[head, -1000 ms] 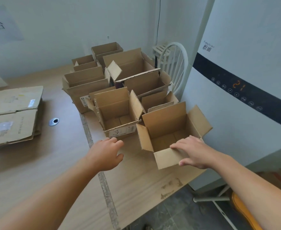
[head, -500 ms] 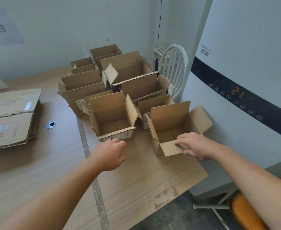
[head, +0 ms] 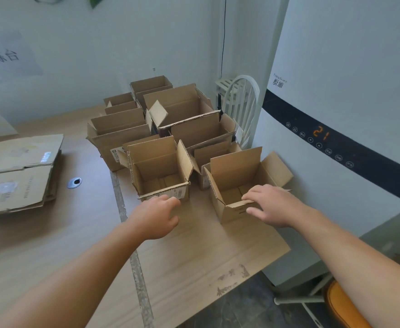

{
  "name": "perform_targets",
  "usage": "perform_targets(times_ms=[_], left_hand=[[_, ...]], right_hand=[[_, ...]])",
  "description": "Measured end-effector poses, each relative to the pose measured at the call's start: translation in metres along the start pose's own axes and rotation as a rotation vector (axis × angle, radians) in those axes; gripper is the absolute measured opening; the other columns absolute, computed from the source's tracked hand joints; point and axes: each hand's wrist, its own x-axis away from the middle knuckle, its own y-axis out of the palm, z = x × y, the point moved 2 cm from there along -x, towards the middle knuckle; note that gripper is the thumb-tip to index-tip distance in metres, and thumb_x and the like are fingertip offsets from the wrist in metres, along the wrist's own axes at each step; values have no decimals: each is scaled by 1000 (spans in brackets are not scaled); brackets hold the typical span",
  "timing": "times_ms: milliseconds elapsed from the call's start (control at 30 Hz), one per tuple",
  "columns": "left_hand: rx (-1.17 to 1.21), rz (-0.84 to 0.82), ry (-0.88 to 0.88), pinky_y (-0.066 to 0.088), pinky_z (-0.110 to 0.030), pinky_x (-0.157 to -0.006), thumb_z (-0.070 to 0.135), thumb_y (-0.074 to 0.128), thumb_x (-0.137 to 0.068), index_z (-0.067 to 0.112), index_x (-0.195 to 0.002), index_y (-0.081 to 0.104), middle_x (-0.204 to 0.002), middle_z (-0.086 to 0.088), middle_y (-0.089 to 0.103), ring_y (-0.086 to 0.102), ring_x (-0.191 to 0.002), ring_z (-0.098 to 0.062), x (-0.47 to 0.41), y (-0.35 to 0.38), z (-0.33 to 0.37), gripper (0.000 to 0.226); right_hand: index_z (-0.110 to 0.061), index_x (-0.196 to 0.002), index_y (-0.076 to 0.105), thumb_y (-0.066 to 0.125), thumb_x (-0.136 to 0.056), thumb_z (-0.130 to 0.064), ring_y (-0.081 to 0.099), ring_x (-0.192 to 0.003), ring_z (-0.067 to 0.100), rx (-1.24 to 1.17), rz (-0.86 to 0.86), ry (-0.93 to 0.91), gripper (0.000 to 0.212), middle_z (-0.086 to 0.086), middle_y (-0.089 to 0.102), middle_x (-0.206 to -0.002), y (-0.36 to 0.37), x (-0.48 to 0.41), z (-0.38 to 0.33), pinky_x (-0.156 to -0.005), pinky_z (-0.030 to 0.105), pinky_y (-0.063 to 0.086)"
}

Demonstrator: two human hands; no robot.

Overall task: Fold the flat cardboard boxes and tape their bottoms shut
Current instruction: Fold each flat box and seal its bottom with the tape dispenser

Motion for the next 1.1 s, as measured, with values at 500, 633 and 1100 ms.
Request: perform_targets(times_ms=[500,633,1100], left_hand=[[-25,201,-145,49,-35,-90,42,44,-98,29,-134,49,-128,6,57,53,-117,-20,62,-38,-53,39],[-77,190,-280,45,-35,-93,41,42,-99,27,-135,49,-130,3,56,50,-121,-22,96,-40,-100,39],[-76,144,-552,42,-37,-91,41,44,-95,23,-122,51,-121,0,55,49,-113,-24,182,-19,-350,33]], right_hand=[[-20,-115,58,39,-102,-45,56,-107,28,39,318,-193,34,3,61,-114,-48,-44,-157,-84,38,44],[-18,-114,56,39,-102,-44,55,-106,30,70,323,-284,33,4,58,-113,-54,-72,-220,-84,39,42],[-19,-120,55,36,-103,-45,55,-104,30,127,178,-446,36,5,56,-114,-41,-217,-450,-73,36,40]])
